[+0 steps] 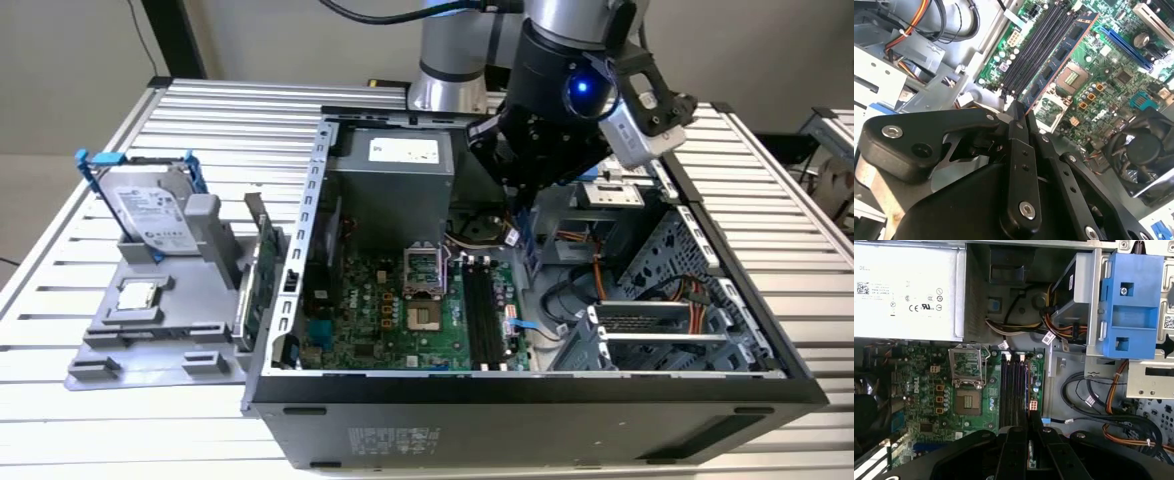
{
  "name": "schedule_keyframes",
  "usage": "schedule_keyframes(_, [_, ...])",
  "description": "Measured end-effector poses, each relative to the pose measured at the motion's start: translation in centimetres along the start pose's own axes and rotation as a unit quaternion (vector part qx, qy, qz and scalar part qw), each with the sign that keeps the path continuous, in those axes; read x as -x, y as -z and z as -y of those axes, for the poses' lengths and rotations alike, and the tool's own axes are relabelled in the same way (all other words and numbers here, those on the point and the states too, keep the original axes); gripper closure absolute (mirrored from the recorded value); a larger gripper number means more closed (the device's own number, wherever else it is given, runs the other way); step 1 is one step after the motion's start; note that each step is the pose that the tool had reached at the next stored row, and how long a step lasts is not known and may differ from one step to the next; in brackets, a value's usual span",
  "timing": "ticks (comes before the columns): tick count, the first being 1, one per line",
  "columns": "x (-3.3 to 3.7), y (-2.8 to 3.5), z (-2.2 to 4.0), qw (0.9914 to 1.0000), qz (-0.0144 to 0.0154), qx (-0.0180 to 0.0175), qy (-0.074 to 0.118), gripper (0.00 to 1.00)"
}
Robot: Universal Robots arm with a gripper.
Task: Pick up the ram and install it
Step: 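Insert the ram into the slot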
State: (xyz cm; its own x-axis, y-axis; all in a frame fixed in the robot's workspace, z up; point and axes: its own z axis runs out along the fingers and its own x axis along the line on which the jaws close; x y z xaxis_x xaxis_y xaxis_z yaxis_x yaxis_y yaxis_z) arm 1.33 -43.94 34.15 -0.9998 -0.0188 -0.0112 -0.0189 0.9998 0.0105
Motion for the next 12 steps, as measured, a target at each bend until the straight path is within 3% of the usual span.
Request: schedule_keyframes(12, [0.1, -1.42, 0.02, 1.0, 0.0, 0.0001, -0.001, 1.0])
